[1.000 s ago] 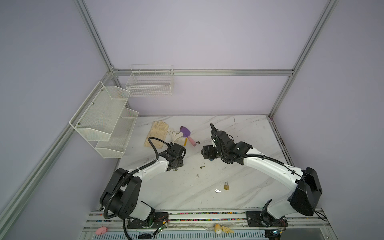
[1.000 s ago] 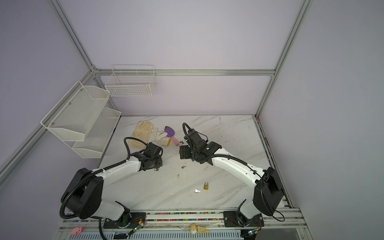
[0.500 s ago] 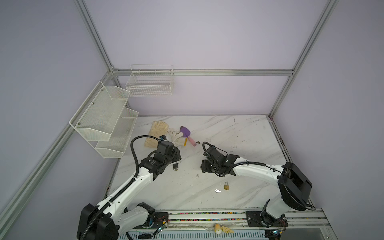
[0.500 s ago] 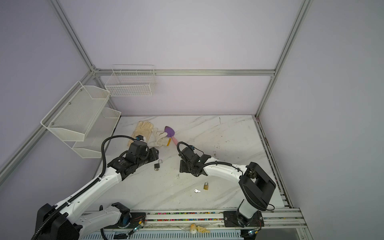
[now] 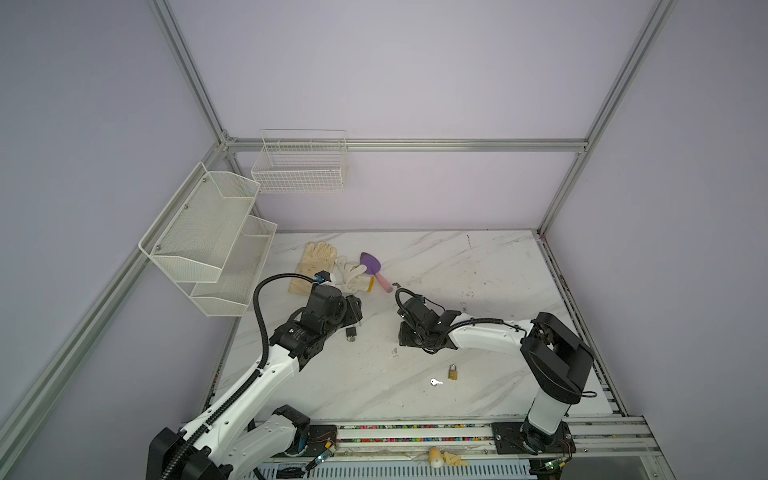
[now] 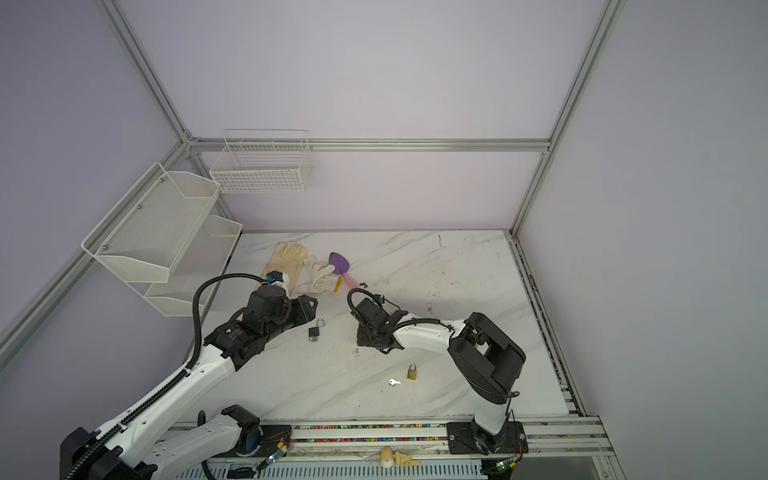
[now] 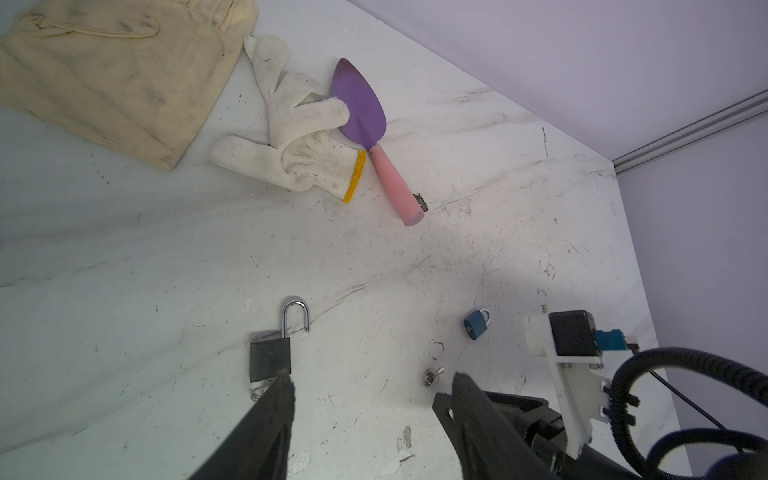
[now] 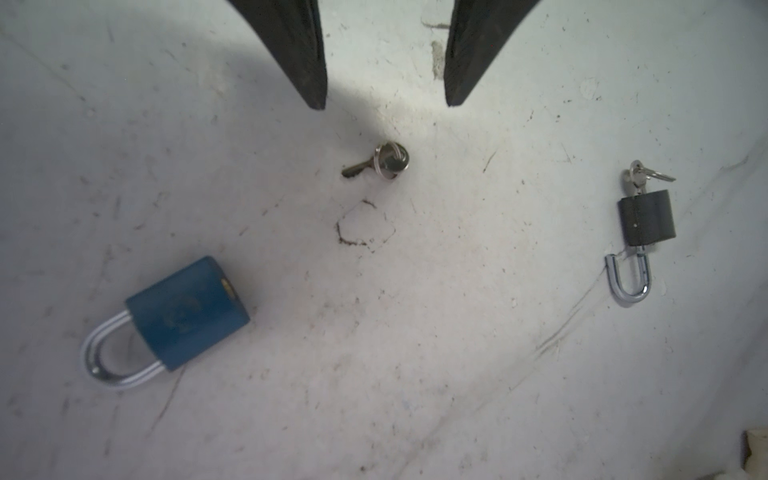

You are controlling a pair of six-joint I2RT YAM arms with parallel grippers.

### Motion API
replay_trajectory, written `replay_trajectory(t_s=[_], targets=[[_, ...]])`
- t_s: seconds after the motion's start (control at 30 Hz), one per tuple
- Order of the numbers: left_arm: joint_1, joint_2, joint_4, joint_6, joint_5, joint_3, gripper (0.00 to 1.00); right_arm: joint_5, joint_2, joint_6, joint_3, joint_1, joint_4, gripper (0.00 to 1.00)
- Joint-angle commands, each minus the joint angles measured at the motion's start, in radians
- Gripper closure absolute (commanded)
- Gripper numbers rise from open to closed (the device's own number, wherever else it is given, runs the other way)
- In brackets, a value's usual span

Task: Unlock with the key
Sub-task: 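Lower the right gripper over the loose silver key on the table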

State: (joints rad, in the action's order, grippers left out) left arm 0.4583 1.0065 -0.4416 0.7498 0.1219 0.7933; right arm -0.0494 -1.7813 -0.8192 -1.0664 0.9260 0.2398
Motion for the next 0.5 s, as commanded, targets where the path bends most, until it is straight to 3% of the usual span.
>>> replay_trajectory(t_s=[0.0, 0.47], targets=[[-0.006, -0.012, 0.047, 0.013, -0.014, -0.045, 0.4, -0.043, -0.012, -0.011, -0.027, 0.005, -0.012, 0.56], [-0.005, -0.002, 0.057, 0.01, -0.025, -0.051, 0.4, -0.043, -0.076, 0.016, -0.073, 0.005, -0.014, 0.66]])
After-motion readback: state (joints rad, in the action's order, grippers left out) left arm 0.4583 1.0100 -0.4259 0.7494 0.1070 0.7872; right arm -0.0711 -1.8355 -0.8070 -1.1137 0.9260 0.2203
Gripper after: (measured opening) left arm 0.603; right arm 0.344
